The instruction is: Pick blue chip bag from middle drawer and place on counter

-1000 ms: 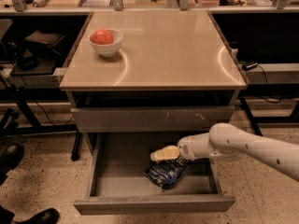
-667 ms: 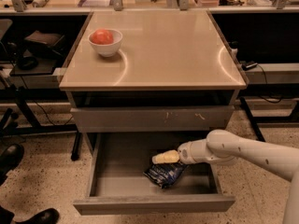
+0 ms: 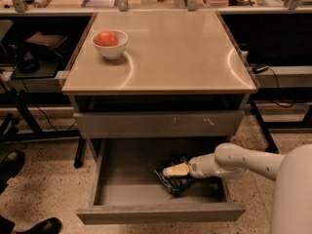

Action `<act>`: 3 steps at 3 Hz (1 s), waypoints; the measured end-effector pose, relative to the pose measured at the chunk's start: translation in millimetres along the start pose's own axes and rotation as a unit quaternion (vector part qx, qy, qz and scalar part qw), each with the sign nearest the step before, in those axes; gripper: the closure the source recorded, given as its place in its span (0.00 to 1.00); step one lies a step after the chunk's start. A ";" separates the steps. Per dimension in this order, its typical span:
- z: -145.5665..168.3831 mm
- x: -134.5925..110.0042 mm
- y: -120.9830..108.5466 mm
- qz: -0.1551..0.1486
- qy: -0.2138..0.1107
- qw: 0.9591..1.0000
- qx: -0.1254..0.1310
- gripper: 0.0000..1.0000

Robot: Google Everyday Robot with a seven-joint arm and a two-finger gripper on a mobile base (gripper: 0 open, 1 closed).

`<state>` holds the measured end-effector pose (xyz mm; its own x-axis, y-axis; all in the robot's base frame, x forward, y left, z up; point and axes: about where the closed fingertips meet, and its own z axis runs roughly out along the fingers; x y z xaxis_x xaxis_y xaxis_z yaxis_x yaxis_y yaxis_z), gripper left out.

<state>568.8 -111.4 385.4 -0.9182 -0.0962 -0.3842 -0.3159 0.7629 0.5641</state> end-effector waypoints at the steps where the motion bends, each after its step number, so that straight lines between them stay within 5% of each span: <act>1: 3.6 2.0 6.6 -0.003 0.005 1.000 -0.004 0.00; 2: 3.7 2.1 6.7 -0.003 0.005 1.000 -0.004 0.00; 3: 3.7 2.1 6.7 -0.003 0.005 1.000 -0.004 0.19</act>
Offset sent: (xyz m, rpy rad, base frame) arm -0.0339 0.0749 -0.0311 0.0380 0.0507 0.1406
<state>565.6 -104.1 385.7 -0.9188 -0.1068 -0.3800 -0.3231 0.7566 0.5684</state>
